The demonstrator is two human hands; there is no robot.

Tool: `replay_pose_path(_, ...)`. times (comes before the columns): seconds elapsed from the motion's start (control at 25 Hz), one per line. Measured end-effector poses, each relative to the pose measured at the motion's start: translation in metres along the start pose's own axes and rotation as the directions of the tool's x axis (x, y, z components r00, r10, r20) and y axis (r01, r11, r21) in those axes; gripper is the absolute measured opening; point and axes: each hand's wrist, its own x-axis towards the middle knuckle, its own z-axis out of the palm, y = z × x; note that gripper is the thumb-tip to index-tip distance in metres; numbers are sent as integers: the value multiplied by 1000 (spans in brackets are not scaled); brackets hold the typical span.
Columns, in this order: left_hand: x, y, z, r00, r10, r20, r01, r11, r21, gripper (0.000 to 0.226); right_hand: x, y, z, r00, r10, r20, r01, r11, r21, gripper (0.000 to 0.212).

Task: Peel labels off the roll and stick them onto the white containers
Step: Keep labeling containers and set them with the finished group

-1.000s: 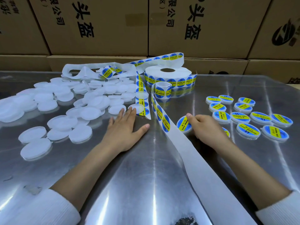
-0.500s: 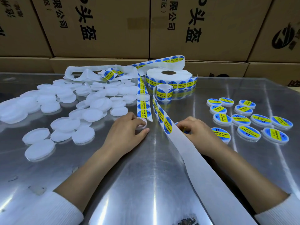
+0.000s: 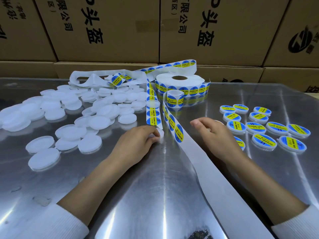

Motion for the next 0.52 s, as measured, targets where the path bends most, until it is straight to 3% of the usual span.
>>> replay_pose_path(0.12,2,3,-2,996,9,-93,-22,991,-135,10,-4,-7,2,969,35,245,-73,987,145,26)
replay_pose_path(0.24,4,5,-5,982,-29,-187,-29,954,-297,15,-4,-8,0,934,19,358,-102,971,215,14)
replay_pose_path(0.36,3,4,-3,991,-48,-127,12,963,-270,18,-3,-10,-2,915,29,403,-129,966,223,23)
replay_pose_path(0.52,-1,4,-1,996,0,-91,-12,992,-129,16,-1,-10,-8,854,32,519,-159,966,202,17)
